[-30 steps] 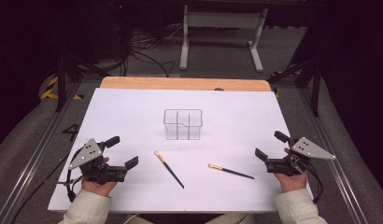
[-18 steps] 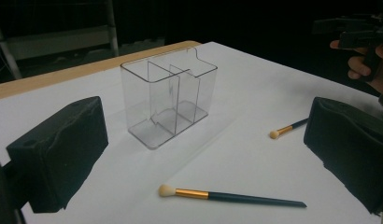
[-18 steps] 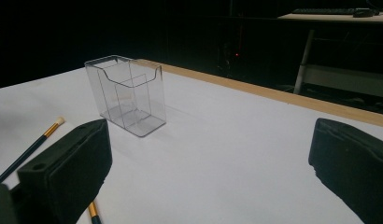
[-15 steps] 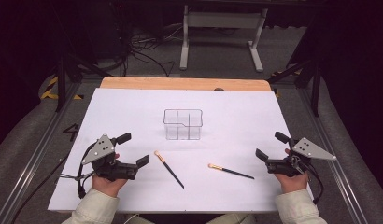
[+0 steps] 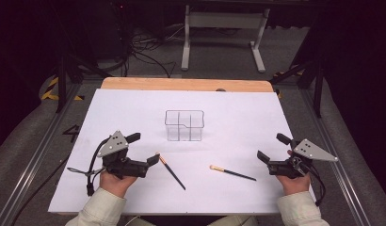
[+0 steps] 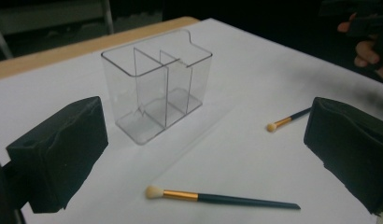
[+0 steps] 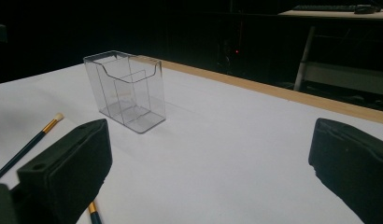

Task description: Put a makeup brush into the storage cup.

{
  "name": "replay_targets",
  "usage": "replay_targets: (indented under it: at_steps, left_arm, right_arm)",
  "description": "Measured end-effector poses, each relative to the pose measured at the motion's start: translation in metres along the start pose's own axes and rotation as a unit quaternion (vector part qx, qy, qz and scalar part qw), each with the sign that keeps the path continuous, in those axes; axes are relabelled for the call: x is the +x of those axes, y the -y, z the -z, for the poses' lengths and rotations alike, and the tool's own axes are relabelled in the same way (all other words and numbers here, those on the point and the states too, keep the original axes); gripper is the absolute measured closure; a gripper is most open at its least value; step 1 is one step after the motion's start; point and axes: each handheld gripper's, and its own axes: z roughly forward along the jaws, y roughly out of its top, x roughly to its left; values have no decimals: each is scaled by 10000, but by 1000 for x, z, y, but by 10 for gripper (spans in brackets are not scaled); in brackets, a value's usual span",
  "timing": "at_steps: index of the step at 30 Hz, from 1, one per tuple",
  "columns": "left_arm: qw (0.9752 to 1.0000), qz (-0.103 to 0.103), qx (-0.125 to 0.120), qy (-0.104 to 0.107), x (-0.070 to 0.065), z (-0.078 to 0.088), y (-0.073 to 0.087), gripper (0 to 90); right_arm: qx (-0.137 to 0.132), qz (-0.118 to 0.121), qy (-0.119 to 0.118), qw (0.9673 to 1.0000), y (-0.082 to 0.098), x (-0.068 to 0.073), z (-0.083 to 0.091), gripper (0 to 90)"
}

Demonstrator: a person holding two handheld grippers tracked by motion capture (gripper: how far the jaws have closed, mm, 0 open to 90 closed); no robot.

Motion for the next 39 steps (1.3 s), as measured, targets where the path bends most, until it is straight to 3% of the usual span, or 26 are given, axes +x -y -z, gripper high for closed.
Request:
replay_targets:
  at_steps: [7, 10, 16, 22, 29, 35, 39]
  left_arm:
    - [9982, -21, 593, -125, -2, -9, -10, 4]
    - [9968, 106, 783, -116, -3, -13, -12, 3]
    - [9919, 267, 1208, -287, -5, -21, -15, 3]
    - [9879, 371, 1459, -369, -6, -27, -16, 3]
    - [9809, 579, 1834, -275, -5, -37, -14, 4]
    - [9700, 900, 2222, -399, -3, -44, -12, 10]
    - [9684, 931, 2272, -446, -2, -47, -9, 11]
  right_arm:
    - [16, -2, -1, 10000, 0, 0, 0, 0]
    - [20, 0, -2, 10000, 0, 0, 0, 0]
    - [28, 6, -4, 10000, 0, 0, 0, 0]
    - [38, -4, -6, 10000, 0, 0, 0, 0]
    - [41, -27, -21, 10000, 1, -1, -1, 0]
    - [32, -30, -26, 10000, 1, -1, -1, 0]
    - [26, -28, -20, 10000, 1, -1, 0, 0]
